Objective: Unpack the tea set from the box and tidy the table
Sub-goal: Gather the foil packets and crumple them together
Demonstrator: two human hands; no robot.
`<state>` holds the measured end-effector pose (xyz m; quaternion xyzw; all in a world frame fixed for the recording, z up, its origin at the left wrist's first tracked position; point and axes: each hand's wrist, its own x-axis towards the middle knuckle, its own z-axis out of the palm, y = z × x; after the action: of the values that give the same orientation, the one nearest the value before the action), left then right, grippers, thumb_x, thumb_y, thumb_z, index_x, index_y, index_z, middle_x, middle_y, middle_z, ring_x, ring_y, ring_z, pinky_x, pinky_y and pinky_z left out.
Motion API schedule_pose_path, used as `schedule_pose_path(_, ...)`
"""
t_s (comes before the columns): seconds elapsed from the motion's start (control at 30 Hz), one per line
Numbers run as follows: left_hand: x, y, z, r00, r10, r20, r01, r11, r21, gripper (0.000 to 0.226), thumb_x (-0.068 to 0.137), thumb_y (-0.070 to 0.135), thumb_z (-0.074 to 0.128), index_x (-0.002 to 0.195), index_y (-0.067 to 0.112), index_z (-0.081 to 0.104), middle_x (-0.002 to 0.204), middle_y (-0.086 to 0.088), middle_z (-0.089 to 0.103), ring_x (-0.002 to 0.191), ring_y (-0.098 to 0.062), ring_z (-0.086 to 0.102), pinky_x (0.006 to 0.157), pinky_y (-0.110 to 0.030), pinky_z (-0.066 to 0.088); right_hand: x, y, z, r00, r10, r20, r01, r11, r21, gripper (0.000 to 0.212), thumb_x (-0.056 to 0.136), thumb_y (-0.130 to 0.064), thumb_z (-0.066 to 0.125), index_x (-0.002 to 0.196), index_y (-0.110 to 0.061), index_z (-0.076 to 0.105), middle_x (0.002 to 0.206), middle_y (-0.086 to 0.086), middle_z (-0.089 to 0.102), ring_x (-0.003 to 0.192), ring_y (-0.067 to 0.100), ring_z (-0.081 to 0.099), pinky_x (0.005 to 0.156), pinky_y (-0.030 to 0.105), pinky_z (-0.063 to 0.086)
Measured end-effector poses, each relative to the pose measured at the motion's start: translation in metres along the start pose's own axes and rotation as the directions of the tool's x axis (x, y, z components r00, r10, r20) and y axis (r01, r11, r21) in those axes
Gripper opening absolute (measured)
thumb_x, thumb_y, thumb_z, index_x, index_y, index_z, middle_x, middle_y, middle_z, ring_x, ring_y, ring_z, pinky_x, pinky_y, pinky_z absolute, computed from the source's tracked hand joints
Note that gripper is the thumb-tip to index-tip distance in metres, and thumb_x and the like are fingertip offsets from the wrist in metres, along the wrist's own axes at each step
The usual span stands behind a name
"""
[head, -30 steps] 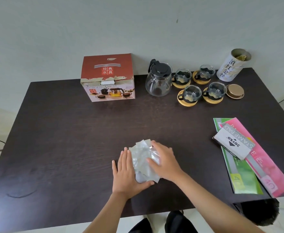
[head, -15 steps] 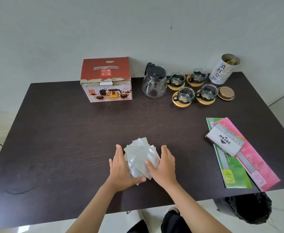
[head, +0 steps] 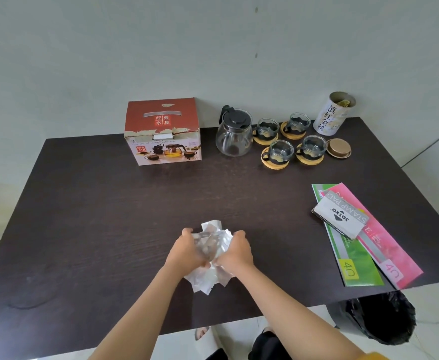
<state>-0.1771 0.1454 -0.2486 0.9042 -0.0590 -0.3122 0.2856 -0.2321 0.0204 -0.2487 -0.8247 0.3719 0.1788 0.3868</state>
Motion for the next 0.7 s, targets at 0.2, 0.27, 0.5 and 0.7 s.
schedule_pose_path(0.2, -0.001, -0.009, -0.001, 0.995, 0.097, 0.003, -0.097, 0.993, 0.072, 0.048, 0.058, 0.021, 0.082, 0.06, 0.02, 0.034, 0.076, 0.007, 0.038, 0.064, -0.011, 0.04, 0.05, -0.022, 0.029, 0.003, -0.003, -0.001, 0.999, -0.032, -0.01, 0.029, 0.982, -0.188, 0.06, 0.063, -0.031, 0.085, 0.115, -0.02, 0.056, 0.12, 0.001, 0.05, 0.117, 0.024, 0.049, 0.093, 0.036, 0.045)
schedule_pose_path(0.27, -0.005, -0.012, 0.002, 0.99, 0.128, -0.058, -0.128, 0.992, -0.003, 0.041, 0.058, 0.019, 0.081, 0.063, 0.02, 0.041, 0.087, 0.006, 0.042, 0.069, -0.01, 0.045, 0.053, -0.019, 0.032, 0.0, 0.002, 0.002, 0.992, -0.123, -0.033, 0.118, 0.984, -0.13, 0.041, 0.066, -0.026, 0.078, 0.101, -0.02, 0.056, 0.11, -0.001, 0.057, 0.107, 0.023, 0.056, 0.088, 0.036, 0.05)
schedule_pose_path(0.5, -0.007, -0.015, -0.003, 0.993, 0.122, -0.008, -0.117, 0.937, -0.328, 0.05, 0.063, 0.011, 0.084, 0.101, 0.016, 0.052, 0.089, 0.009, 0.054, 0.081, -0.007, 0.051, 0.065, -0.02, 0.039, -0.015, 0.025, -0.01, 0.974, -0.224, 0.025, 0.191, 0.879, 0.437, 0.06, 0.063, -0.009, 0.084, 0.11, -0.019, 0.047, 0.099, -0.005, 0.059, 0.086, 0.005, 0.06, 0.066, 0.016, 0.048)
schedule_pose_path(0.7, -0.002, 0.026, 0.007, 0.982, 0.121, 0.143, -0.032, 0.859, -0.51, 0.04, 0.055, 0.015, 0.085, 0.087, 0.009, 0.063, 0.079, -0.008, 0.064, 0.067, -0.017, 0.062, 0.062, -0.035, 0.054, -0.003, 0.051, -0.054, 0.978, -0.176, 0.111, 0.064, 0.765, 0.641, 0.047, 0.06, -0.003, 0.087, 0.101, -0.009, 0.065, 0.096, 0.006, 0.072, 0.088, 0.021, 0.071, 0.079, 0.039, 0.059)
